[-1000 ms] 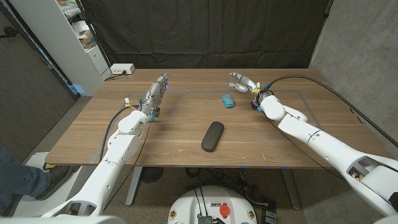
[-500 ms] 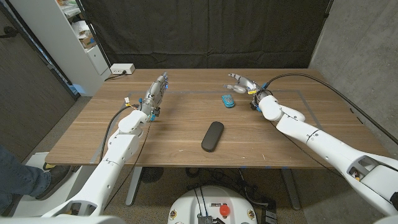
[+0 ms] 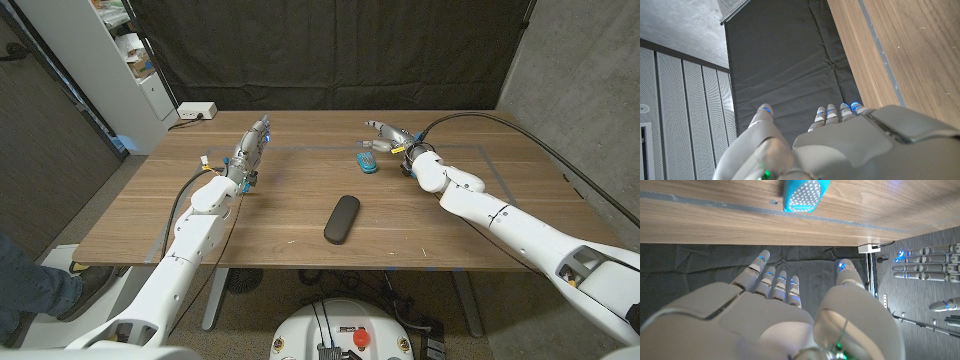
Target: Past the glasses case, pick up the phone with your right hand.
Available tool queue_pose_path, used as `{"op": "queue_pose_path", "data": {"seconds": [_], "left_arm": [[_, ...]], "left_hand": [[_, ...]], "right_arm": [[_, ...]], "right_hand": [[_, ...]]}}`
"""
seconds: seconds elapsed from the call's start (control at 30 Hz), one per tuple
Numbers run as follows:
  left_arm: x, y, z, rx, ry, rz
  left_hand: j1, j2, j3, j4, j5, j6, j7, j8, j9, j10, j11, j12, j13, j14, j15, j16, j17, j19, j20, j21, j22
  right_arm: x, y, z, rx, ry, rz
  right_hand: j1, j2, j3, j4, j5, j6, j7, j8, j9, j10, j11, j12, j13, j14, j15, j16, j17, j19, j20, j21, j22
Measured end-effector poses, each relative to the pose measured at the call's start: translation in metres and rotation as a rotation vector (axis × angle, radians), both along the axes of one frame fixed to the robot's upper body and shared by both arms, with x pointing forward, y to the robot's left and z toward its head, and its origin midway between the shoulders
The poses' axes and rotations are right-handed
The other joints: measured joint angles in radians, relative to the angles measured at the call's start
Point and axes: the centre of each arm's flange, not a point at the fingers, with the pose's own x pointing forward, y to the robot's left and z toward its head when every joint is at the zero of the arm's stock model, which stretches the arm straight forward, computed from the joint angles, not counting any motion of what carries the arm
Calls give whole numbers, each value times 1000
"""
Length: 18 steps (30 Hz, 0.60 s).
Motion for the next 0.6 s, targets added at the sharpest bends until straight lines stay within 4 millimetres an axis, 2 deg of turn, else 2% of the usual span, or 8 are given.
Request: {"op": "queue_pose_path", "data": {"seconds": [0.6], "left_arm": [[7, 0, 1, 1, 9, -8]], "left_hand": [[4, 4, -3, -3, 0, 0, 0, -4, 0, 0, 0, 0, 0, 0, 0, -4, 0, 0, 0, 0, 0]], "right_arm": [[3, 8, -5, -64, 27, -52]], "right_hand": [[32, -11, 12, -12, 11, -5, -5, 0, 0, -6, -5, 0, 0, -4, -4, -4, 0, 0, 0, -7, 0]]}}
